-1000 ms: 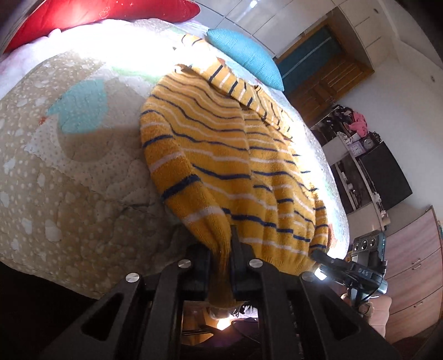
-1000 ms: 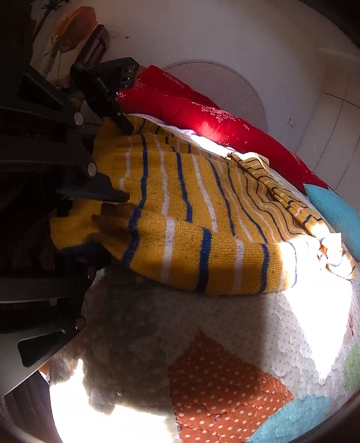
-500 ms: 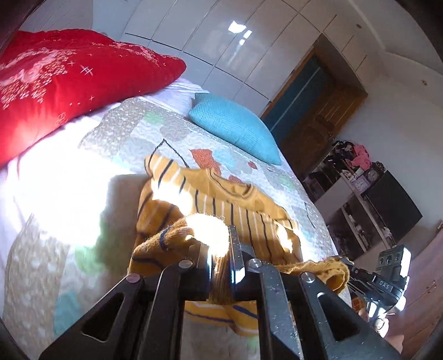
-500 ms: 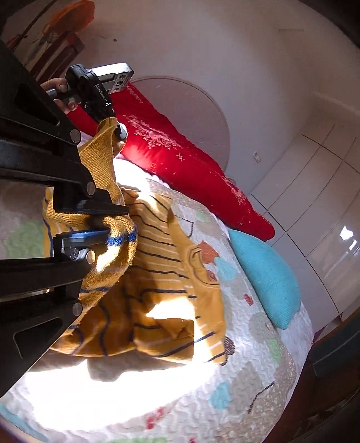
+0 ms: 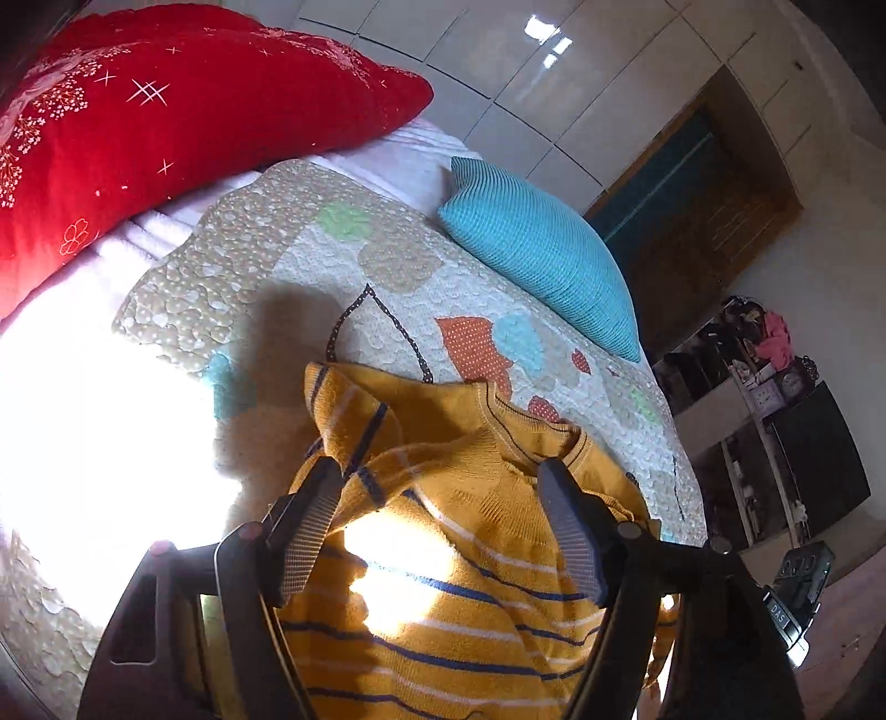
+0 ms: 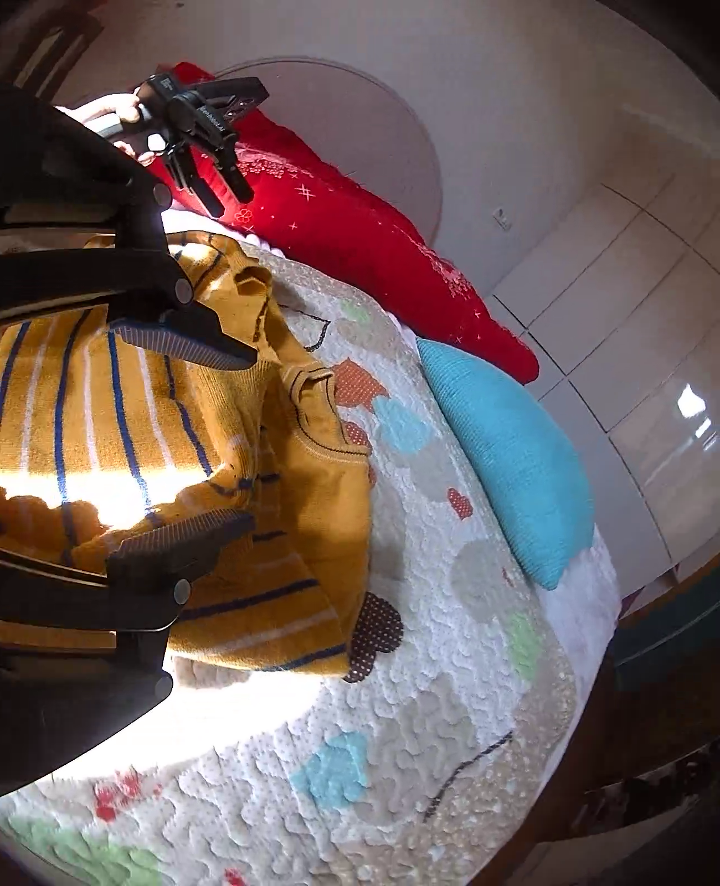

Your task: Fold small clothes

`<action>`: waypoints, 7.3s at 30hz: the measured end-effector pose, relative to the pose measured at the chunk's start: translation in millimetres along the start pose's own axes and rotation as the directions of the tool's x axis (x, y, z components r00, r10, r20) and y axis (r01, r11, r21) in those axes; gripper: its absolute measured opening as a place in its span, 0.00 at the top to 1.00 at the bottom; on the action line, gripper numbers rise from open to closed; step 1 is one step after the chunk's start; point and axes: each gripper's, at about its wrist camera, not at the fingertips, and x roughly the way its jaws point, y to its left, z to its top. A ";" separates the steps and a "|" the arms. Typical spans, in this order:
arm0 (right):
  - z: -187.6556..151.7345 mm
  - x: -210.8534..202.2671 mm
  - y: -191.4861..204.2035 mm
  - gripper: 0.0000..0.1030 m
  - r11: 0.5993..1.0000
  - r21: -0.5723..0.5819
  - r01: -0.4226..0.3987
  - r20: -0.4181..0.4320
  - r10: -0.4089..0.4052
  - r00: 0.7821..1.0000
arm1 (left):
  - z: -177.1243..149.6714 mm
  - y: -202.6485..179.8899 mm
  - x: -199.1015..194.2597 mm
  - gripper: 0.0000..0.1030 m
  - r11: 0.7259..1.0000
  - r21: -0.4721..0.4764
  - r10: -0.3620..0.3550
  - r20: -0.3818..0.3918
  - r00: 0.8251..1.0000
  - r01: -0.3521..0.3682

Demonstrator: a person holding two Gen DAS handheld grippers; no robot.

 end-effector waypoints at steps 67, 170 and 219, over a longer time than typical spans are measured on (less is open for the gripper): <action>-88.8 -46.8 36.1 0.61 0.917 -0.337 0.214 -0.067 -0.250 0.966 | -150.2 81.2 -57.9 0.31 0.913 0.137 0.392 -0.027 0.920 -0.385; 1.0 -39.0 -61.4 0.64 0.978 0.009 0.207 0.096 -0.206 0.974 | -169.6 -149.0 110.0 0.22 0.956 0.294 0.059 -0.261 0.964 0.021; -148.1 -133.0 -61.5 0.39 0.914 -0.068 0.401 0.050 -0.398 0.916 | -284.6 -132.1 -55.3 0.00 0.847 0.394 0.310 0.181 0.934 -0.357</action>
